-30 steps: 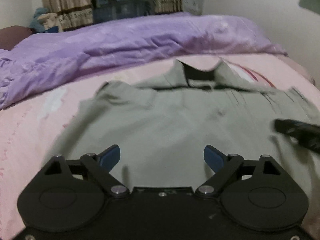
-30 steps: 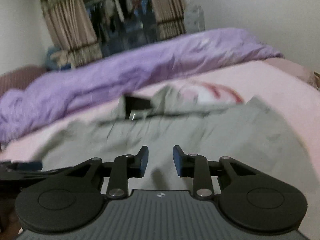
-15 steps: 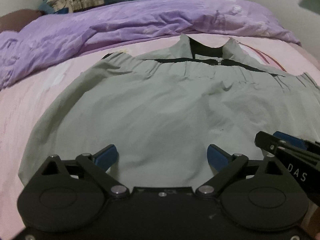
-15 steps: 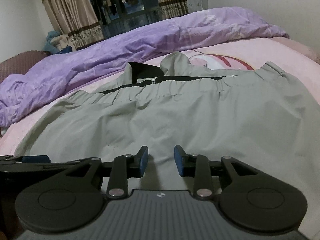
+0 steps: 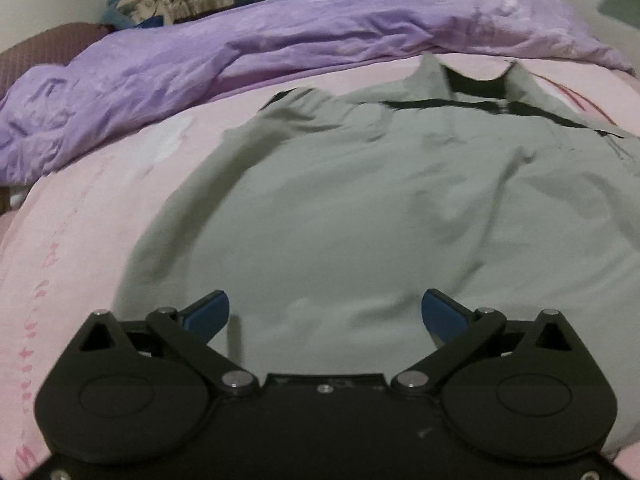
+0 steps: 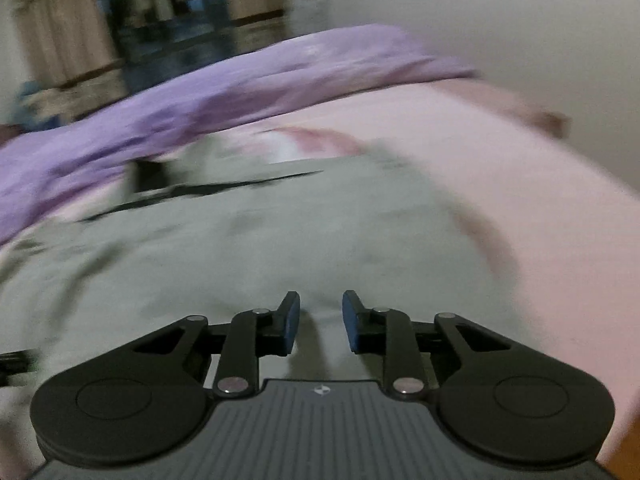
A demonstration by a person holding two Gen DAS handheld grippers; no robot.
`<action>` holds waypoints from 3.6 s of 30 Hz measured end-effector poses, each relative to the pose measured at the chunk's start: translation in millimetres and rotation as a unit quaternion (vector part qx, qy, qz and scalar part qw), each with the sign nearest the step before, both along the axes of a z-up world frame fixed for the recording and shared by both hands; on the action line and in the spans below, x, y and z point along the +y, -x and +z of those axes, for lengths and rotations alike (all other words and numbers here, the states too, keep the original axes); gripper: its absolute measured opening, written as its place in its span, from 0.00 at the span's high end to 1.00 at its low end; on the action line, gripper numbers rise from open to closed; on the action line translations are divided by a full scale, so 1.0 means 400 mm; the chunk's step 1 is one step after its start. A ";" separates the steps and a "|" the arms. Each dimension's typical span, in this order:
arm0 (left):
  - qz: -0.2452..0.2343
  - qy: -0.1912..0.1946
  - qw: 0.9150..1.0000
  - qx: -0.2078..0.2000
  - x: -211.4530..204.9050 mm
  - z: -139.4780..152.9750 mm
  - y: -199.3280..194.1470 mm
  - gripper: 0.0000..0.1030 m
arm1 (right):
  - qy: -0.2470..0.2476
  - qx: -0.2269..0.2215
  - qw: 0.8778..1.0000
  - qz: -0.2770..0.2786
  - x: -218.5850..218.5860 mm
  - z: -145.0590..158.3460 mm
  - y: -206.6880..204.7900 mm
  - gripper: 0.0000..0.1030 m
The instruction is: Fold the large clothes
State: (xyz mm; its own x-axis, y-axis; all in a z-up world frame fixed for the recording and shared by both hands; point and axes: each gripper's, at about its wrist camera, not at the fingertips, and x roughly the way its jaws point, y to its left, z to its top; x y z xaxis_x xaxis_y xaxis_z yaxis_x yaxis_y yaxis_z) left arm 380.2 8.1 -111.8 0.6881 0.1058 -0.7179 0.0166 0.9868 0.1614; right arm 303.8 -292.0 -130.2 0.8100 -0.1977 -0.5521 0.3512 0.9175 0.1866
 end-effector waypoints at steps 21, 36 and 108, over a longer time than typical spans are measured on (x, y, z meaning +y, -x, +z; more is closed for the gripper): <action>-0.054 0.012 0.998 0.009 -0.038 -0.002 0.114 0.00 | -0.026 -0.001 0.982 0.189 0.320 0.009 0.092 0.58; 0.004 0.056 0.998 0.003 0.062 -0.041 0.102 0.00 | -0.138 0.016 0.990 -0.022 -0.047 -0.048 0.345 0.36; 0.113 0.051 0.992 -0.036 0.394 0.067 0.095 0.00 | -0.165 -0.060 0.926 0.336 0.738 0.105 -0.019 0.41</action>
State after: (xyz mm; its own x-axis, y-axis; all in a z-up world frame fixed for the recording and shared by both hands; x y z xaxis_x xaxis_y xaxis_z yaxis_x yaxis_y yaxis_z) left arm 342.2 165.7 -85.0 0.7047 0.1929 -0.6828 -0.2151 0.9751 0.0535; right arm 311.5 3.3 -88.1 0.7485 0.5354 -0.3912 -0.3189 0.8080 0.4955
